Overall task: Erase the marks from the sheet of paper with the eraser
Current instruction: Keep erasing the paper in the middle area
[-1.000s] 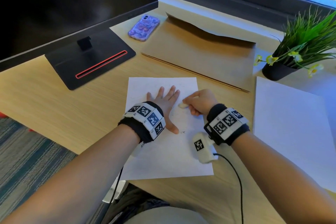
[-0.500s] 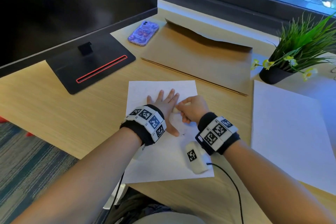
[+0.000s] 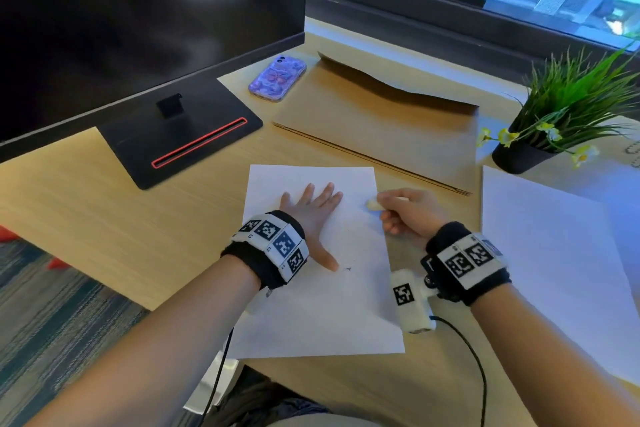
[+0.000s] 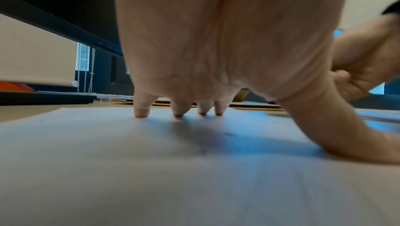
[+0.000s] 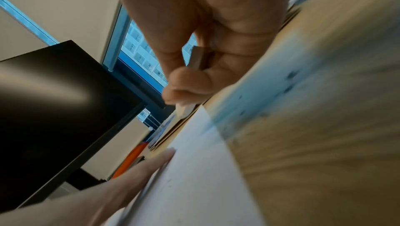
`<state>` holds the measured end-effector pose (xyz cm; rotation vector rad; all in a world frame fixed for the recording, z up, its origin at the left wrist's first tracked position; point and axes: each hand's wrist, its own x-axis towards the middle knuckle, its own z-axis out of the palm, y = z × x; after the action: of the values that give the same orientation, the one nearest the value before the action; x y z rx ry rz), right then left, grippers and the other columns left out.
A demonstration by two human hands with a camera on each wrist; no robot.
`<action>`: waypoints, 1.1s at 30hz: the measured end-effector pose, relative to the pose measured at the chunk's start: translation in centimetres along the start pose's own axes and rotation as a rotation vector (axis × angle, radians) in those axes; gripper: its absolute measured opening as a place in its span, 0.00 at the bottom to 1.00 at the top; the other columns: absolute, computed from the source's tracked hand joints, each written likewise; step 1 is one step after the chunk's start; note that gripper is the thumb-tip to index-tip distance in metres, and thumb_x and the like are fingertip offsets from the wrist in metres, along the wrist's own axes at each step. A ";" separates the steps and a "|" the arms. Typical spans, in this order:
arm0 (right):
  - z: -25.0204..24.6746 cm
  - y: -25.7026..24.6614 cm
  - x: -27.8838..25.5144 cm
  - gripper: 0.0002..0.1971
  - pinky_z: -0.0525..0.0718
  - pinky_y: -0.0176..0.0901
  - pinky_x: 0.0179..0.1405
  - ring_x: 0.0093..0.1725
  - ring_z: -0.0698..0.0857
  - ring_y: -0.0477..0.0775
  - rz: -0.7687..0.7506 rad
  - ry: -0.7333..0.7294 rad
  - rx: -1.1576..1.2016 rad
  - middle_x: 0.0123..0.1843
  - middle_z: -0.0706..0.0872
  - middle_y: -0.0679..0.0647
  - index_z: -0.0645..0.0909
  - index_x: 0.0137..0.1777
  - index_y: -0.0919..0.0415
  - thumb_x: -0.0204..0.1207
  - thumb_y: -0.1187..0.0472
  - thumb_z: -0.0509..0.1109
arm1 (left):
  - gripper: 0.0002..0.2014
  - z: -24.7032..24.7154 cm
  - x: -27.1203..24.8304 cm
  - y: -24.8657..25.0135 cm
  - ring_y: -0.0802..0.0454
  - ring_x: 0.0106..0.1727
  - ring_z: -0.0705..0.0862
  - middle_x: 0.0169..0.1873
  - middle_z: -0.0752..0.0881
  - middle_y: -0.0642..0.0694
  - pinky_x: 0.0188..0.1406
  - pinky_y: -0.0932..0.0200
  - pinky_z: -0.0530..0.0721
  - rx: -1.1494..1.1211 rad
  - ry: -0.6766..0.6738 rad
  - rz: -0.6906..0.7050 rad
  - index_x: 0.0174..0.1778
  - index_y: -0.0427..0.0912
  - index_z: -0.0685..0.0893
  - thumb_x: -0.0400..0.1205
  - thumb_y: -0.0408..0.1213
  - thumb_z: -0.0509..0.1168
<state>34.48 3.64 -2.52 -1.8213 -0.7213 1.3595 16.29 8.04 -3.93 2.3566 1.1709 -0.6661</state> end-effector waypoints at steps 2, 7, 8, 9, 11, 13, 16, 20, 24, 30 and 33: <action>-1.9 0.4 -1.0 0.08 0.78 0.33 0.19 0.20 0.79 0.46 0.023 -0.025 0.040 0.31 0.81 0.57 0.80 0.56 0.66 0.80 0.64 0.67 | 0.63 -0.2 -0.1 -0.3 0.44 0.82 0.33 0.81 0.30 0.52 0.77 0.32 0.41 -0.022 -0.009 0.016 0.81 0.49 0.32 0.68 0.59 0.74; -2.1 1.4 -3.5 0.06 0.78 0.31 0.19 0.20 0.80 0.45 0.032 -0.129 -0.127 0.30 0.83 0.57 0.82 0.51 0.68 0.78 0.65 0.69 | 0.59 -0.8 0.4 0.5 0.44 0.82 0.33 0.82 0.35 0.49 0.76 0.32 0.37 -0.031 0.031 0.015 0.83 0.45 0.39 0.68 0.60 0.73; -1.6 1.4 -3.6 0.06 0.78 0.32 0.18 0.20 0.80 0.45 0.028 -0.141 -0.165 0.29 0.83 0.57 0.81 0.50 0.68 0.78 0.65 0.70 | 0.59 -0.9 0.5 0.9 0.44 0.82 0.32 0.82 0.36 0.49 0.76 0.31 0.37 -0.032 0.049 0.016 0.83 0.45 0.41 0.68 0.62 0.72; -1.2 1.5 -3.7 0.05 0.78 0.32 0.18 0.19 0.80 0.45 0.024 -0.154 -0.211 0.28 0.83 0.57 0.80 0.48 0.67 0.78 0.65 0.70 | 0.59 -0.9 0.8 1.2 0.44 0.82 0.32 0.82 0.36 0.48 0.76 0.31 0.37 -0.030 0.063 0.021 0.83 0.44 0.42 0.68 0.64 0.72; -0.3 1.6 -3.5 0.05 0.77 0.33 0.17 0.18 0.79 0.45 0.029 -0.192 -0.287 0.26 0.83 0.56 0.78 0.43 0.65 0.77 0.65 0.71 | 0.61 -0.8 1.2 1.8 0.42 0.82 0.33 0.82 0.34 0.49 0.75 0.29 0.39 -0.023 0.054 0.032 0.83 0.45 0.39 0.67 0.64 0.72; 0.5 1.7 -3.4 0.07 0.76 0.34 0.16 0.17 0.79 0.46 0.052 -0.247 -0.356 0.25 0.83 0.56 0.76 0.40 0.64 0.77 0.66 0.71 | 0.63 -0.6 1.4 2.0 0.40 0.82 0.34 0.81 0.32 0.50 0.75 0.28 0.42 -0.004 0.022 0.036 0.82 0.47 0.35 0.66 0.64 0.73; 0.9 0.8 -2.4 0.09 0.77 0.35 0.17 0.17 0.78 0.46 0.072 -0.231 -0.407 0.23 0.82 0.55 0.76 0.37 0.64 0.77 0.65 0.70 | 0.63 -0.6 1.5 1.9 0.39 0.82 0.35 0.81 0.31 0.51 0.75 0.28 0.44 0.021 0.007 0.042 0.82 0.48 0.33 0.66 0.64 0.72; 0.9 -0.6 -0.7 0.10 0.76 0.36 0.18 0.17 0.78 0.45 0.019 -0.028 -0.333 0.25 0.81 0.56 0.78 0.36 0.63 0.79 0.63 0.69 | 0.62 -0.8 1.5 1.8 0.39 0.82 0.35 0.81 0.31 0.51 0.75 0.29 0.45 0.016 0.003 0.036 0.82 0.49 0.33 0.67 0.65 0.72; 2.0 0.6 -2.3 0.07 0.75 0.35 0.16 0.17 0.77 0.46 0.052 -0.126 -0.397 0.25 0.80 0.56 0.76 0.39 0.64 0.78 0.65 0.69 | 0.62 -0.7 1.7 1.9 0.39 0.82 0.34 0.81 0.30 0.51 0.75 0.28 0.44 0.023 0.000 0.030 0.81 0.49 0.32 0.67 0.65 0.71; 1.2 -1.3 -1.3 0.08 0.75 0.32 0.15 0.15 0.75 0.43 0.104 -0.062 -0.296 0.26 0.78 0.56 0.79 0.37 0.65 0.78 0.66 0.68 | 0.63 -0.5 1.6 1.8 0.39 0.82 0.33 0.80 0.29 0.51 0.75 0.28 0.42 0.019 -0.005 0.043 0.81 0.49 0.31 0.67 0.65 0.71; 1.5 -1.7 -1.1 0.08 0.75 0.33 0.16 0.15 0.75 0.44 0.094 0.009 -0.252 0.25 0.78 0.56 0.78 0.37 0.65 0.79 0.66 0.67 | 0.63 -0.4 1.8 1.7 0.39 0.81 0.33 0.80 0.29 0.51 0.75 0.28 0.42 0.023 -0.005 0.041 0.81 0.50 0.31 0.67 0.66 0.71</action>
<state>32.76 4.06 -0.82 -2.0802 -0.8428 1.3696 18.72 8.48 -4.42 2.3896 1.1155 -0.6743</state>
